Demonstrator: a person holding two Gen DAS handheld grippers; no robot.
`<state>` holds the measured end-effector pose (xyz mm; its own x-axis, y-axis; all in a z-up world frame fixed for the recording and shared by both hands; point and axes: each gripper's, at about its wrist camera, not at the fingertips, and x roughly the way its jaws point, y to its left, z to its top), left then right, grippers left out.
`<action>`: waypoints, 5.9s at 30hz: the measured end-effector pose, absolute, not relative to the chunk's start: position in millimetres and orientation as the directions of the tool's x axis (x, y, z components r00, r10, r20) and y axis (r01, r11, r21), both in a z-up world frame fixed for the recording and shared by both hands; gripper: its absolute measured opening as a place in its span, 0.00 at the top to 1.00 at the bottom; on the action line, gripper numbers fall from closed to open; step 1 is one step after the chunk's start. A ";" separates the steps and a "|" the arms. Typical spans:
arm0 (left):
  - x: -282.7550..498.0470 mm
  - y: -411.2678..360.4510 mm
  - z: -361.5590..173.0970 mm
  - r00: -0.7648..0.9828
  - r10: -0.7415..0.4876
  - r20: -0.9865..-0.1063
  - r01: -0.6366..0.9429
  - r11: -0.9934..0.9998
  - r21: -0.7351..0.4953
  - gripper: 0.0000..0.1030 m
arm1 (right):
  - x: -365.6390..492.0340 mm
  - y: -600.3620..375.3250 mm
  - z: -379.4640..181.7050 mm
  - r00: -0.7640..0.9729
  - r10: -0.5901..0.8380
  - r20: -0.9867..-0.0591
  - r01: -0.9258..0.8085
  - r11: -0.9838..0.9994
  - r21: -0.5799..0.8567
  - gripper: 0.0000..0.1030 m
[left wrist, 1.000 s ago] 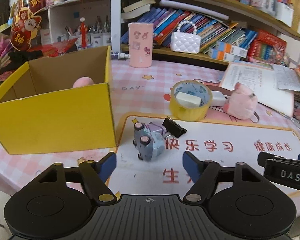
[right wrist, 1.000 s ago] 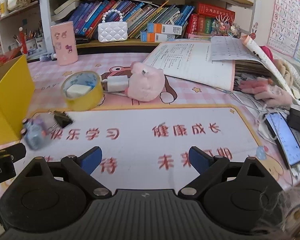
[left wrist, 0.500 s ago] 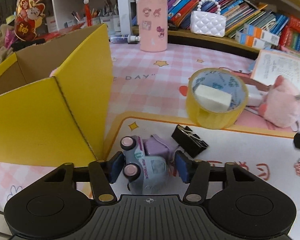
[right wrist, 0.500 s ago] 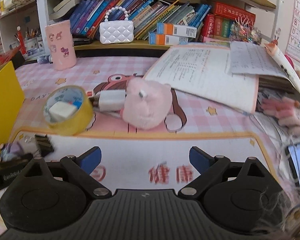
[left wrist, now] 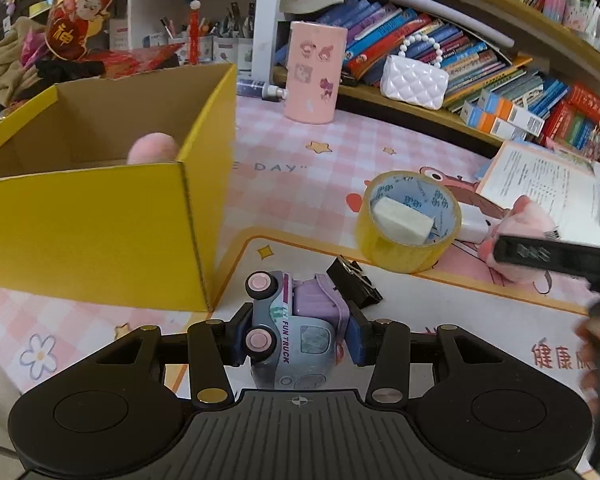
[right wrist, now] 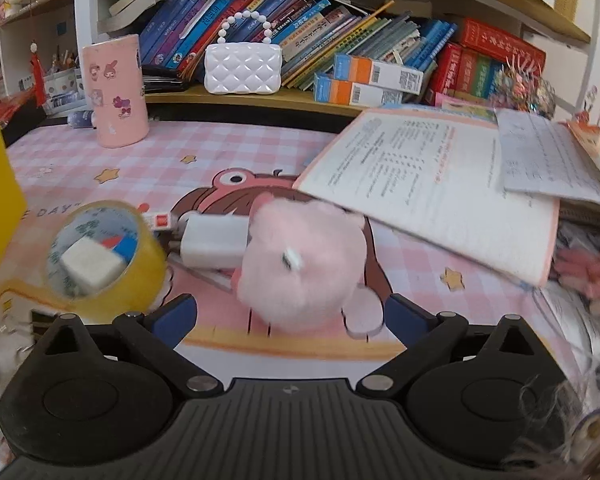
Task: Organize objects
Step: 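Grasp the grey toy truck with the left gripper while the right gripper grasps the pink pig, then carry the grey truck and pink pig over the yellow box with both grippers, then open both grippers to drop the grey truck and pink pig into the box, then withdraw both grippers from the box toward the table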
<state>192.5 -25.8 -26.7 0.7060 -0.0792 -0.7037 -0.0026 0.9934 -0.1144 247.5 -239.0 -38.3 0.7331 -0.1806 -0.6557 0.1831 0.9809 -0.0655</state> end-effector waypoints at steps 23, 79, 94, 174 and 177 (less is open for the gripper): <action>140.1 22.4 -1.5 0.753 -0.066 -0.655 -0.026 0.991 -0.129 0.57 | 244.4 -238.4 -34.2 0.738 -0.239 -0.632 0.225 0.969 -0.103 0.40; 33.2 241.7 47.0 0.876 -0.134 -0.464 0.032 0.975 -0.220 0.57 | 24.2 84.4 36.8 0.782 0.084 -0.618 -0.106 0.994 0.001 0.39; 114.6 226.0 94.8 0.933 -0.101 -0.346 0.044 0.985 -0.168 0.57 | 99.8 73.3 89.5 0.886 0.129 -0.446 -0.143 0.990 0.001 0.39; 70.9 221.9 38.5 0.854 0.102 -0.510 -0.193 0.973 -0.128 0.13 | 115.6 54.3 48.0 0.835 0.110 -0.540 -0.136 0.991 -0.008 0.20; 53.1 220.0 32.9 0.850 0.083 -0.520 -0.168 0.979 -0.119 0.13 | 87.6 55.5 36.8 0.820 0.087 -0.565 -0.114 0.993 -0.012 0.19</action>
